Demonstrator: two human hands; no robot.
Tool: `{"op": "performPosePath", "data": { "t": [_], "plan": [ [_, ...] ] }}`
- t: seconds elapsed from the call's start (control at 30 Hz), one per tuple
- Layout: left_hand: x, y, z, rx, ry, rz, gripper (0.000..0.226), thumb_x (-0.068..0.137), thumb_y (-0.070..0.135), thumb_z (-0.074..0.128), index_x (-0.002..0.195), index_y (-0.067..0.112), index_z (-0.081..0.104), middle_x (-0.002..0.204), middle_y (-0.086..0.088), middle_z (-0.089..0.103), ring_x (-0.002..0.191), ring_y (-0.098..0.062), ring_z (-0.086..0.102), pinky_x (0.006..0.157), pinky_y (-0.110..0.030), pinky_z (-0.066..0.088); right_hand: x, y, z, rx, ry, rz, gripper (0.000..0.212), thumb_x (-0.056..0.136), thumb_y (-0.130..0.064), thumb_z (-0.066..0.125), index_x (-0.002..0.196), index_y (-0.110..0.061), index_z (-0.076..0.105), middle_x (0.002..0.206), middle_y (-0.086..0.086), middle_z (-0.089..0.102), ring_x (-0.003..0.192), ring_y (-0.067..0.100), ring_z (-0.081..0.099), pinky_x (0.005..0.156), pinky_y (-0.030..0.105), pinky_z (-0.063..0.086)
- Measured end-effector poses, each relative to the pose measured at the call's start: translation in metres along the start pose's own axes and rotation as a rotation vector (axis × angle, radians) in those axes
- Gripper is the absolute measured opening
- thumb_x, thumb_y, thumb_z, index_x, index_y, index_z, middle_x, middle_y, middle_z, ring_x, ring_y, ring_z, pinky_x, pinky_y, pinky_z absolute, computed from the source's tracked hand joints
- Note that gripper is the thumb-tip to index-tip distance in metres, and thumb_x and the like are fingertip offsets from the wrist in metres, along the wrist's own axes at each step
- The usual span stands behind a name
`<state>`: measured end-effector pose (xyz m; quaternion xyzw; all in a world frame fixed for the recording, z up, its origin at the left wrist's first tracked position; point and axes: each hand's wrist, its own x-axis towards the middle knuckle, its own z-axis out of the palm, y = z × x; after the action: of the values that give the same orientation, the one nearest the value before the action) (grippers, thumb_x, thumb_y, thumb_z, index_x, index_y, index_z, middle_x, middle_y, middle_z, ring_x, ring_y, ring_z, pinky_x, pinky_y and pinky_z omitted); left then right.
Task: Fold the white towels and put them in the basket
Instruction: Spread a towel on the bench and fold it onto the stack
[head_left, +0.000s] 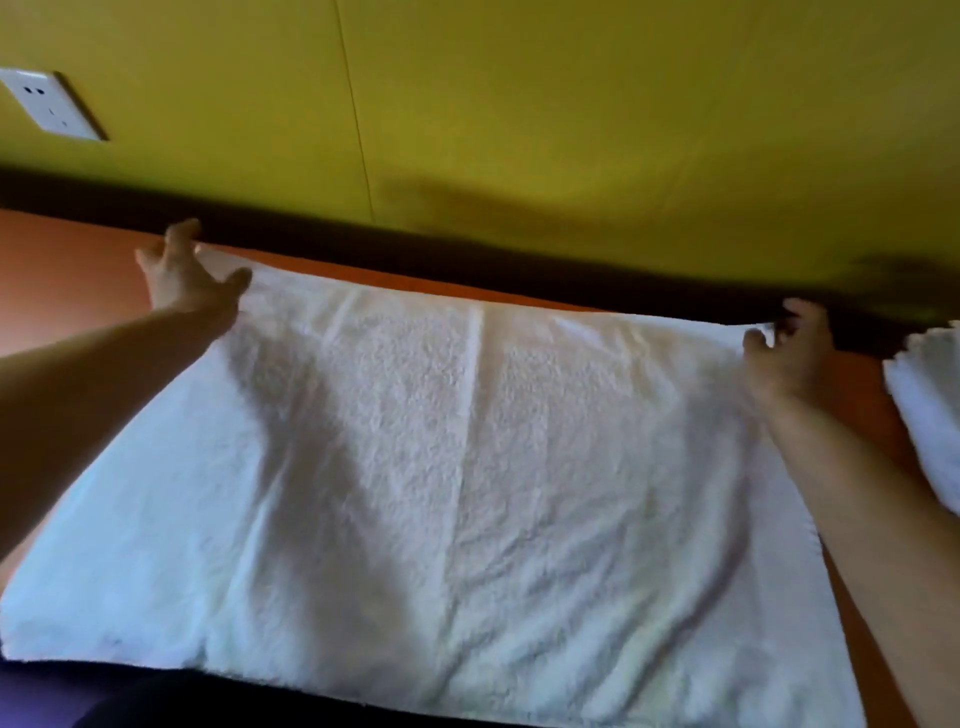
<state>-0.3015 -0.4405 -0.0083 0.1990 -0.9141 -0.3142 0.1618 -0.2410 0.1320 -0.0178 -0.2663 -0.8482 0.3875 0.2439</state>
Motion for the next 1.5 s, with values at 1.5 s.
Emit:
{"op": "performPosePath", "data": {
  "t": [1.5],
  "plan": [
    [-0.455,0.165,0.106,0.308,-0.641,1.447,0.063,0.092,0.062,0.052,0.143,0.026,0.050,0.129,-0.008,0.056,0.105,-0.028,0.053,0.095,-0.042,0.039,-0.020,0.036,-0.065,-0.270,-0.463,0.344,0.044,0.085,-0.019,0.077,0.122,-0.003,0.059,0.122,0.014,0.062,0.111,0.038,0.061,0.075,0.035,0.044]
  ]
}}
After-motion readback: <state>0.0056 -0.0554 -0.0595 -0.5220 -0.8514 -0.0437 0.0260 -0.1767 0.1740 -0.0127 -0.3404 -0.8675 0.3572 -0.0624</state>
